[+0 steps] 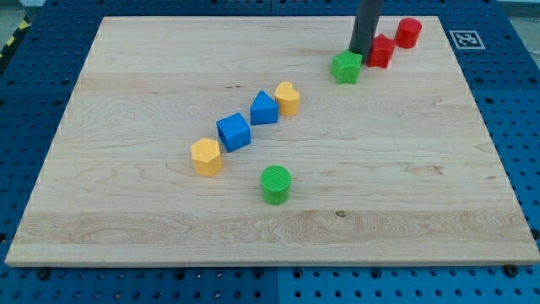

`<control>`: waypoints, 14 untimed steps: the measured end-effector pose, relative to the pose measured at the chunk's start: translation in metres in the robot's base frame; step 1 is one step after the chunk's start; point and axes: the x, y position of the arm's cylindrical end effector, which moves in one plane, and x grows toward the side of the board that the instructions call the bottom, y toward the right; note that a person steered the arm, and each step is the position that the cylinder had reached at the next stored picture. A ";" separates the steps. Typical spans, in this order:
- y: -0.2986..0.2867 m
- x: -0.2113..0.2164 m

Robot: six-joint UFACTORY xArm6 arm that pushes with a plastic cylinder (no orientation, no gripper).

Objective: Slide the green star towards the bottom center

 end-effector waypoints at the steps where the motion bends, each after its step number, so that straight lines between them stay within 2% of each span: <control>1: -0.009 0.000; 4: -0.011 0.045; 8: -0.029 0.049; 10: -0.031 0.090; 12: -0.036 0.084; 14: -0.068 0.082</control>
